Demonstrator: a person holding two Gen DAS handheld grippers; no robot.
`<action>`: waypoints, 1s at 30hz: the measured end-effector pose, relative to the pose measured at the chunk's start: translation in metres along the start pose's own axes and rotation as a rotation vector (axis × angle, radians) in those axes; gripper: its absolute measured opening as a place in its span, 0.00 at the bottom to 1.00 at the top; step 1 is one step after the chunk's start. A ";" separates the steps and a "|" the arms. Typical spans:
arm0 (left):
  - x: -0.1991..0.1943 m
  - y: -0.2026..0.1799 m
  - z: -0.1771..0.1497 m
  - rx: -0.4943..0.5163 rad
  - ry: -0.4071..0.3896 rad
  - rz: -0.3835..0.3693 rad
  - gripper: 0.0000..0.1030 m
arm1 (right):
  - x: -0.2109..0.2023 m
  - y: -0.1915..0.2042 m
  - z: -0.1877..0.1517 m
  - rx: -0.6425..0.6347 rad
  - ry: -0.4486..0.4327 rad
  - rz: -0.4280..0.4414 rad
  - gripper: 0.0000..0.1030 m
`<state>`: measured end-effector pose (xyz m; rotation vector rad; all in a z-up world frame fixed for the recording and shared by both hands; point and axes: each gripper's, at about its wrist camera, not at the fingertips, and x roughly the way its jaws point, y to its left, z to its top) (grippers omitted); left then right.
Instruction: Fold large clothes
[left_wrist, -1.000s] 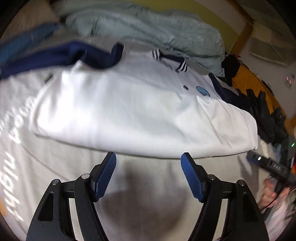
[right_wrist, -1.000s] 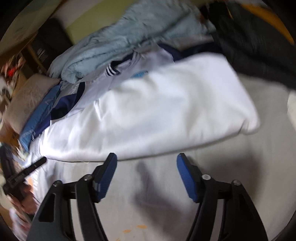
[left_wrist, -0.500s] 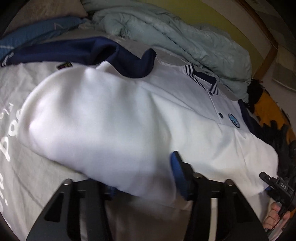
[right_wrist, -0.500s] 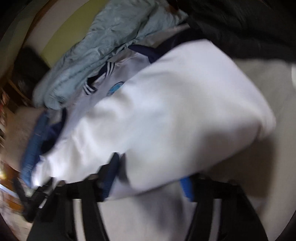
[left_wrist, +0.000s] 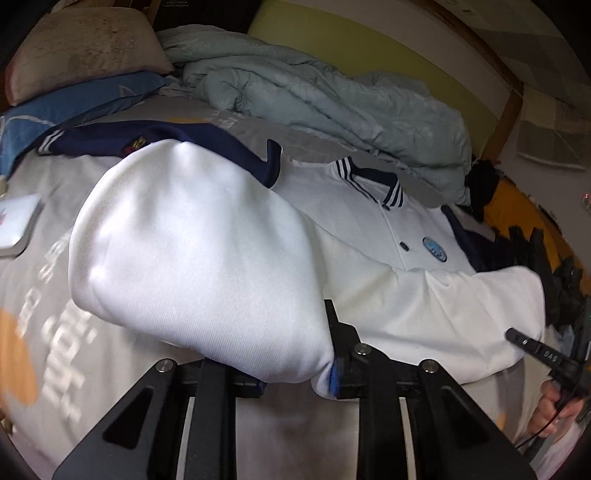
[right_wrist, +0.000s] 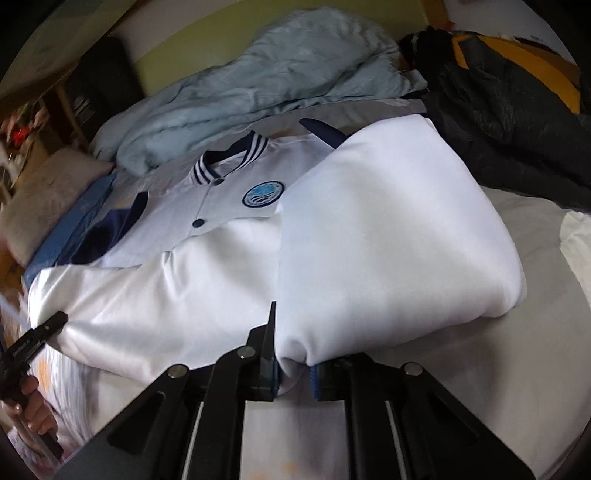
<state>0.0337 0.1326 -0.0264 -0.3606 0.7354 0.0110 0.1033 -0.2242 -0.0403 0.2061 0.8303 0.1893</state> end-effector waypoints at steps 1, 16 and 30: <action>-0.002 0.001 -0.004 0.007 0.007 0.009 0.22 | -0.002 0.004 -0.004 -0.014 0.002 -0.003 0.10; 0.006 -0.002 -0.031 0.088 0.216 -0.088 0.51 | -0.009 0.025 -0.044 -0.134 0.033 -0.030 0.30; -0.070 -0.053 -0.043 0.290 -0.108 -0.072 0.58 | -0.028 0.038 -0.046 -0.145 0.012 0.034 0.43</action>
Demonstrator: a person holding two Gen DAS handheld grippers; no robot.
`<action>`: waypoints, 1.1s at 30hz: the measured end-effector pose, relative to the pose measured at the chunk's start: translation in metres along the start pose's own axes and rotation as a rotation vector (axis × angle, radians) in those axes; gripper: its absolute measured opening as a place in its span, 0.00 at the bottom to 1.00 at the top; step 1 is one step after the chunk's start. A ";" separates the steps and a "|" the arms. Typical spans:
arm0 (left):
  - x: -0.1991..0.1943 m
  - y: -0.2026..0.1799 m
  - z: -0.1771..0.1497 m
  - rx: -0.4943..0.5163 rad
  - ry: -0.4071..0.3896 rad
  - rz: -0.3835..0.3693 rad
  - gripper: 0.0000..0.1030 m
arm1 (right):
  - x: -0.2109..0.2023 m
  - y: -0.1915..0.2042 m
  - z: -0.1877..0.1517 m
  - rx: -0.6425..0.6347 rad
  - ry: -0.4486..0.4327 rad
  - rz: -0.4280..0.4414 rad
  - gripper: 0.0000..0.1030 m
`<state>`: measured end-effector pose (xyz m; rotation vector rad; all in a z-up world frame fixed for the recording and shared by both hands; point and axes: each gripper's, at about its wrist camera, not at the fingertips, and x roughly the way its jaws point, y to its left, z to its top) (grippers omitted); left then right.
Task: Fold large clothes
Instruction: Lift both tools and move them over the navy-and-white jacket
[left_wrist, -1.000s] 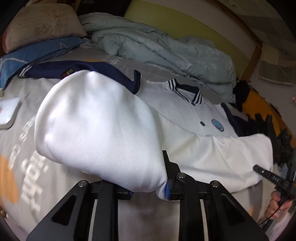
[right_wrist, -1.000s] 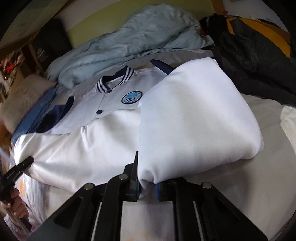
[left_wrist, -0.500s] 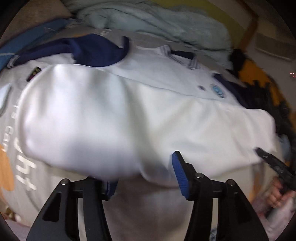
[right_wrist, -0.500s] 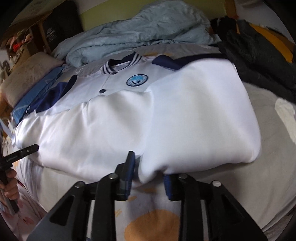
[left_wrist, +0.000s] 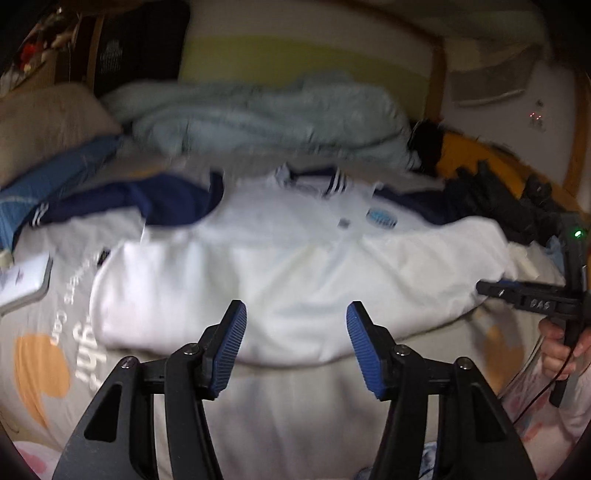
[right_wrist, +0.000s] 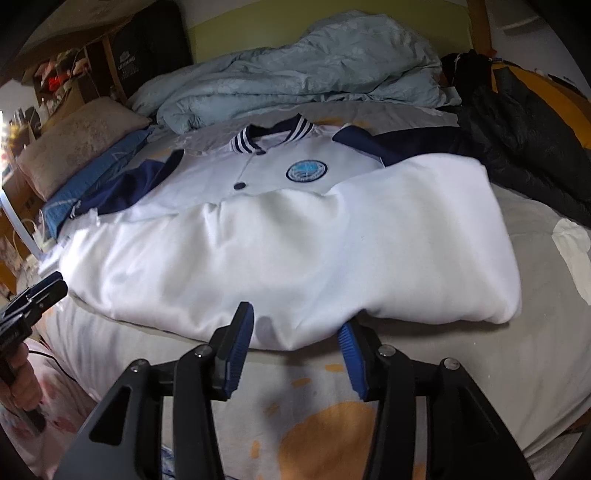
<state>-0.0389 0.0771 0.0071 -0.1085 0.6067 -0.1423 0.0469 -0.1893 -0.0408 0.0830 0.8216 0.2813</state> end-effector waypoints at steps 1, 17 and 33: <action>-0.004 -0.001 0.005 -0.008 -0.027 -0.006 0.60 | -0.005 0.000 0.001 0.006 -0.015 0.000 0.43; 0.002 -0.018 0.107 0.036 -0.234 0.124 0.90 | -0.076 -0.062 0.082 0.177 -0.279 -0.071 0.43; 0.137 -0.014 0.079 0.014 -0.134 0.165 0.90 | 0.090 -0.172 0.155 0.408 0.010 -0.228 0.25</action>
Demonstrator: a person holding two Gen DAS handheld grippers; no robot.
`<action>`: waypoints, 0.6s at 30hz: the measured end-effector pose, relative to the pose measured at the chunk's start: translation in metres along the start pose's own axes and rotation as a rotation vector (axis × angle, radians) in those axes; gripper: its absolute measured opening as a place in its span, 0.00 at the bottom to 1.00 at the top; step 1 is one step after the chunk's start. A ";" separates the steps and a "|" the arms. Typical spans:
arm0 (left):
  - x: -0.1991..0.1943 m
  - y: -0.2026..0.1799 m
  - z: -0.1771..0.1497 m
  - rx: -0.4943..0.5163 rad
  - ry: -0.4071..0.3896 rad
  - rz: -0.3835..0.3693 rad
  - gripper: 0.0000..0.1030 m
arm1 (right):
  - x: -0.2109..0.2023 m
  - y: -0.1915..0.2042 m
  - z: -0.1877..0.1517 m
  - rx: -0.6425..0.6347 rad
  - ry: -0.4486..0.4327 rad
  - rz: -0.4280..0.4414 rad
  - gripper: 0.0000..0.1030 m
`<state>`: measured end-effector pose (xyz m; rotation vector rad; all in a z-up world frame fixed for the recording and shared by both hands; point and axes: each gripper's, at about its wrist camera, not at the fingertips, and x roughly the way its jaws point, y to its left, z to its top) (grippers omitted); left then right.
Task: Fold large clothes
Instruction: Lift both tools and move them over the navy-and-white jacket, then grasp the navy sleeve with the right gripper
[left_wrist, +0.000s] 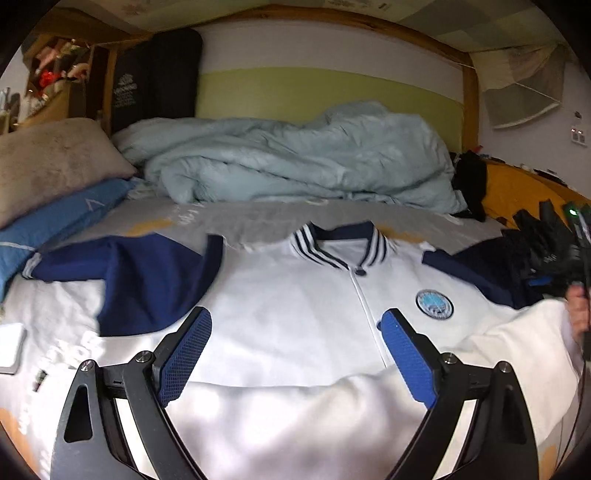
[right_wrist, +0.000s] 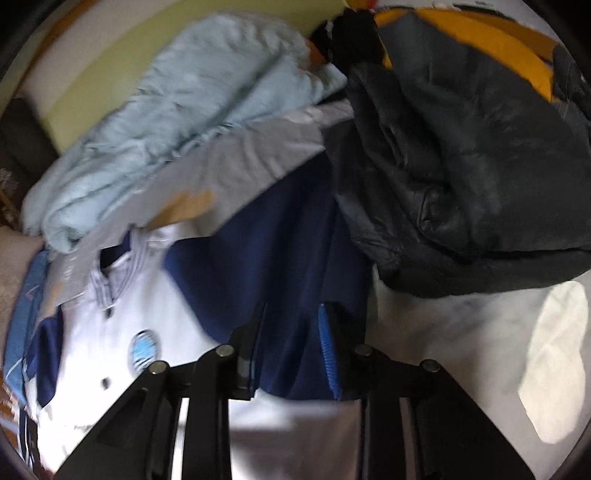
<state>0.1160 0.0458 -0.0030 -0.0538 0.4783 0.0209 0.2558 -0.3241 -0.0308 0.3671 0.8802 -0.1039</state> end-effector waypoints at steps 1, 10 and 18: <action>0.003 -0.001 -0.004 0.014 -0.011 0.007 0.90 | 0.005 -0.001 0.002 0.000 0.001 -0.015 0.25; 0.011 -0.007 -0.018 0.065 -0.053 0.034 0.90 | 0.039 -0.006 0.015 -0.017 -0.033 -0.152 0.17; 0.013 -0.009 -0.019 0.077 -0.038 0.023 0.90 | -0.001 -0.007 0.008 -0.045 -0.118 -0.004 0.04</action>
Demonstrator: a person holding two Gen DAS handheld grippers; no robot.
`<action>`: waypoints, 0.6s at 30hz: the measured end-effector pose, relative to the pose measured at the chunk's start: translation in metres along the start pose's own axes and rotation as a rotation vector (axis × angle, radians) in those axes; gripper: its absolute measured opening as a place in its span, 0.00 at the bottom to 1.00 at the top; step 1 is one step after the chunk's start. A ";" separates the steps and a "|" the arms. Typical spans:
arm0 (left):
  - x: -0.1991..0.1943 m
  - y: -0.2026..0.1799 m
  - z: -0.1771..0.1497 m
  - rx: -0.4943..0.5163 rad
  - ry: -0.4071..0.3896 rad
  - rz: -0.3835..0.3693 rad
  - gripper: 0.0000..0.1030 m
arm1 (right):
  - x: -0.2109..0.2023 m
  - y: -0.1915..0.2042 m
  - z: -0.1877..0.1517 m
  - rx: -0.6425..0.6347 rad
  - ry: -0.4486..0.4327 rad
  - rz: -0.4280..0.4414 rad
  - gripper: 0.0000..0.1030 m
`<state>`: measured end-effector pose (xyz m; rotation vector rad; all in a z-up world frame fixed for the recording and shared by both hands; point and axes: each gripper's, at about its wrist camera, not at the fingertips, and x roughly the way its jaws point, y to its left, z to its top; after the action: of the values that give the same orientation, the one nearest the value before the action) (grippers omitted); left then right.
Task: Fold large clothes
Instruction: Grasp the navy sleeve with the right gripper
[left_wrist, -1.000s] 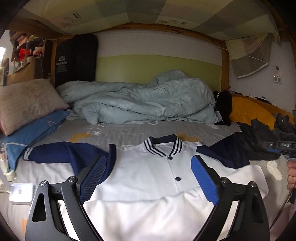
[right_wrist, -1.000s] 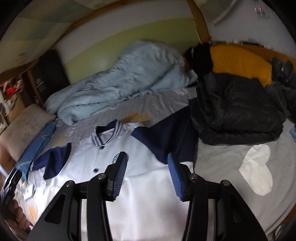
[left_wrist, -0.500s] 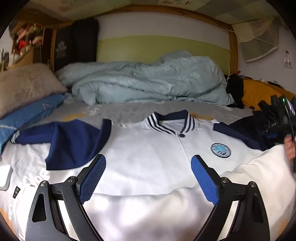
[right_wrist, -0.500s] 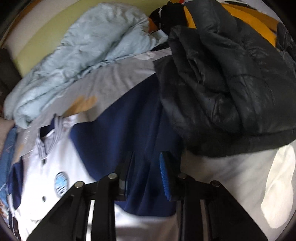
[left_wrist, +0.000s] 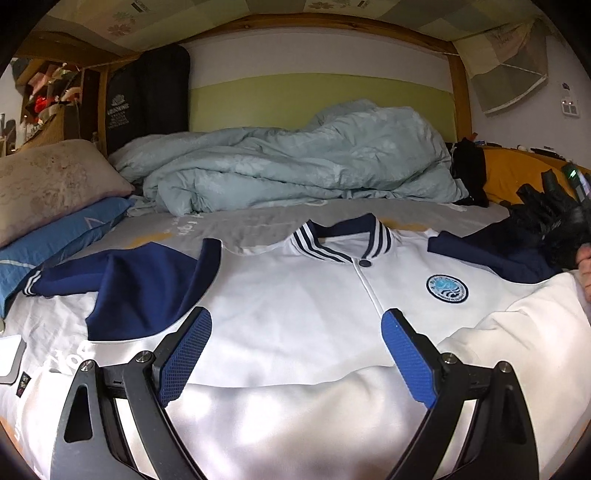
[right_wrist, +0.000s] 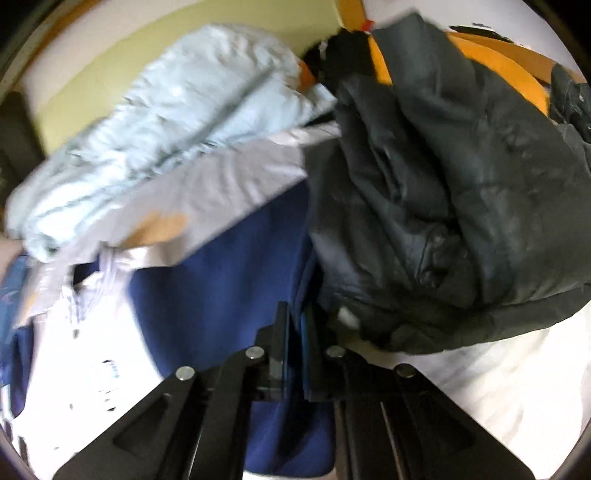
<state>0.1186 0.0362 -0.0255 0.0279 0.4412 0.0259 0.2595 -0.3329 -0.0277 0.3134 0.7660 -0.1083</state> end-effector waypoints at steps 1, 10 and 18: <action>0.003 0.000 0.000 -0.001 0.018 -0.024 0.90 | -0.006 0.001 -0.001 0.001 -0.002 0.034 0.04; 0.003 0.002 -0.002 -0.013 0.020 0.002 0.90 | -0.045 0.064 -0.052 -0.218 0.147 0.376 0.05; 0.003 0.003 -0.002 -0.010 0.034 0.006 0.90 | -0.031 0.064 -0.048 -0.127 0.166 0.360 0.32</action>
<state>0.1209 0.0391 -0.0286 0.0188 0.4751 0.0343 0.2186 -0.2579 -0.0232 0.3371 0.8646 0.3082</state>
